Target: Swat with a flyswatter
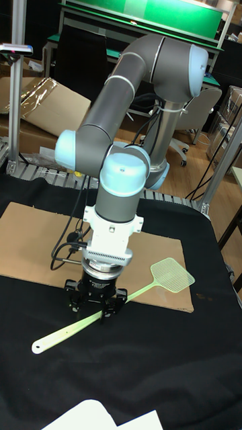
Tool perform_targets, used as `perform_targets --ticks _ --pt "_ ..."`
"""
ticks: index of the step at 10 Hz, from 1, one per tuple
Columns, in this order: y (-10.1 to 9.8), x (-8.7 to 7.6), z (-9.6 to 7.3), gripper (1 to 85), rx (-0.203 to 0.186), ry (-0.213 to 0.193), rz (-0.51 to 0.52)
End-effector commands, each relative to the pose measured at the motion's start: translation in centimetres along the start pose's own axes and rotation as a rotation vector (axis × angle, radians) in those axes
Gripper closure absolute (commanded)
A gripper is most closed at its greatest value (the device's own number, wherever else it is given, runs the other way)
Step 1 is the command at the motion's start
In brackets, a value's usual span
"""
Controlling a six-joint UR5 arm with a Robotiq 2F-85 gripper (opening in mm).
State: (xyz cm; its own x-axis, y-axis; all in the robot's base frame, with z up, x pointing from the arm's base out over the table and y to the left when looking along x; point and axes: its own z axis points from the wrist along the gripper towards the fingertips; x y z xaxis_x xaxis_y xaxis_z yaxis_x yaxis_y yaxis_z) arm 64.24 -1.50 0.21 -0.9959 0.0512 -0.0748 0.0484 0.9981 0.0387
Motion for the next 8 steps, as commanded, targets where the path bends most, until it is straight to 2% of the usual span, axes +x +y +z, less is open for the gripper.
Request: perform_targets --ticks 1,3,4,6,8 --pt "-0.3 -0.2 0.4 33.7 -0.012 -0.006 0.002" --pt "-0.2 -0.1 0.5 36.7 -0.015 -0.004 0.005" --pt "-0.1 -0.2 0.6 44.7 -0.018 -0.004 0.016" --pt "0.0 -0.2 0.5 51.7 -0.024 0.0 0.025" --pt "-0.7 -0.1 -0.6 57.7 -0.021 0.026 0.024"
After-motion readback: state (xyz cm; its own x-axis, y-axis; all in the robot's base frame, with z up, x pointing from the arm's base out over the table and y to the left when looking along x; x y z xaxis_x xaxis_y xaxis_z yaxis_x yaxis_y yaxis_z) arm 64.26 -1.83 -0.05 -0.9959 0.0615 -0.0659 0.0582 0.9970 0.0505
